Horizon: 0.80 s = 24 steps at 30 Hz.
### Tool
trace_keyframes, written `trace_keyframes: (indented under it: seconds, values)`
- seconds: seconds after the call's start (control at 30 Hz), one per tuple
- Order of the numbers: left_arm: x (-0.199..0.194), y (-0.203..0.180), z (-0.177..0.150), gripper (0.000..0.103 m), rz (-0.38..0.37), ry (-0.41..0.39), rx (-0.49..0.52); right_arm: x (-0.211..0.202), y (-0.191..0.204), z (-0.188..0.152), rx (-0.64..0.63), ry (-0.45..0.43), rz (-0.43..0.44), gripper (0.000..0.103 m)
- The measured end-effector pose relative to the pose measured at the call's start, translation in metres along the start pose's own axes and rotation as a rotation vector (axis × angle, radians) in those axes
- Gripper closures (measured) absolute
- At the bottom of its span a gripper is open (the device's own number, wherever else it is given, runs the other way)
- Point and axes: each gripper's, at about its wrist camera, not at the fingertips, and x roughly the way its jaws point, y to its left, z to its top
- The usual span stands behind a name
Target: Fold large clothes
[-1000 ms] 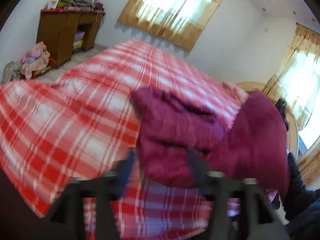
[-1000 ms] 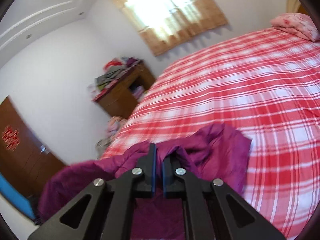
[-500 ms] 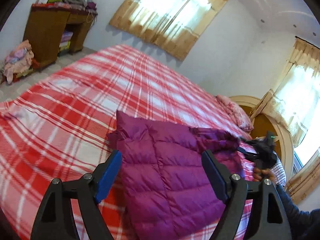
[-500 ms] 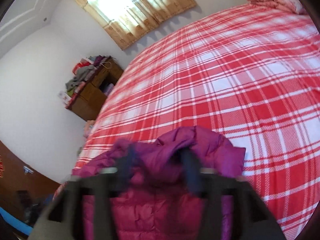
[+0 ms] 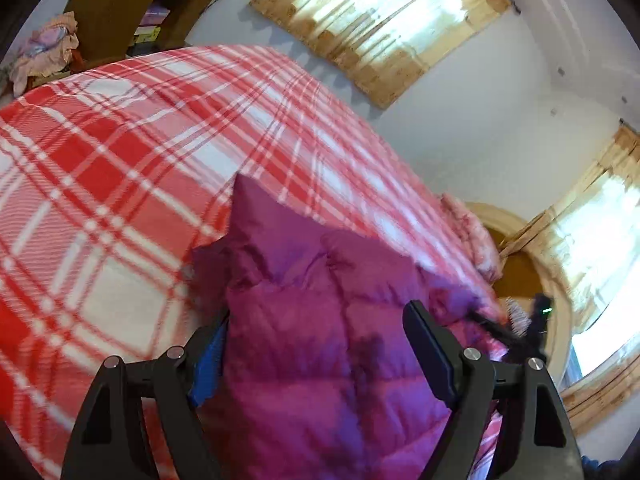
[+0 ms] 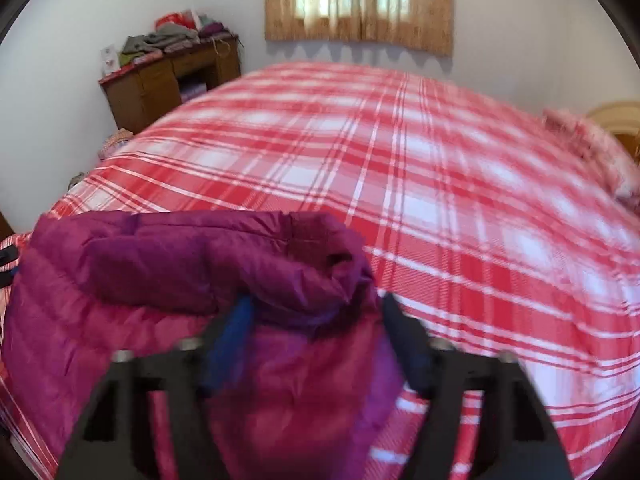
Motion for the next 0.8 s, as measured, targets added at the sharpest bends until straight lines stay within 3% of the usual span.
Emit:
trace_keyframes:
  seconds: [0.03, 0.07, 0.1, 0.17, 0.27, 0.3, 0.37, 0.43, 0.6, 0.8]
  values:
    - [0.004, -0.004, 0.001, 0.021, -0.014, 0.006, 0.002, 0.006, -0.002, -0.001, 0.024, 0.018, 0.025, 0.092]
    - [0.006, -0.006, 0.002, 0.022, -0.028, 0.015, 0.006, 0.008, -0.003, -0.003, 0.044, 0.017, 0.034, 0.095]
    - [0.009, -0.014, 0.003, 0.034, -0.043, 0.019, 0.032, 0.005, -0.003, -0.005, 0.050, -0.004, 0.015, 0.095]
    - [0.009, -0.028, 0.007, 0.052, 0.002, 0.004, 0.106, -0.002, -0.005, -0.011, 0.066, -0.047, -0.053, 0.095]
    - [0.015, -0.039, 0.012, 0.053, 0.140, -0.053, 0.175, 0.008, -0.011, -0.023, 0.091, -0.021, -0.162, 0.094]
    - [0.022, -0.040, 0.013, 0.053, 0.221, -0.060, 0.188, 0.014, -0.011, -0.026, 0.092, -0.009, -0.166, 0.094]
    - [0.038, -0.034, 0.009, 0.053, 0.340, -0.043, 0.191, 0.023, -0.010, -0.032, 0.081, -0.008, -0.184, 0.094]
    - [0.052, -0.022, 0.002, 0.053, 0.399, -0.020, 0.189, 0.028, -0.008, -0.033, 0.069, -0.010, -0.207, 0.094]
    - [0.070, -0.015, -0.006, 0.052, 0.476, -0.028, 0.205, 0.037, -0.007, -0.033, 0.076, -0.005, -0.219, 0.094]
    - [0.068, -0.016, 0.000, 0.052, 0.476, 0.018, 0.216, 0.036, -0.010, -0.030, 0.085, 0.007, -0.217, 0.091]
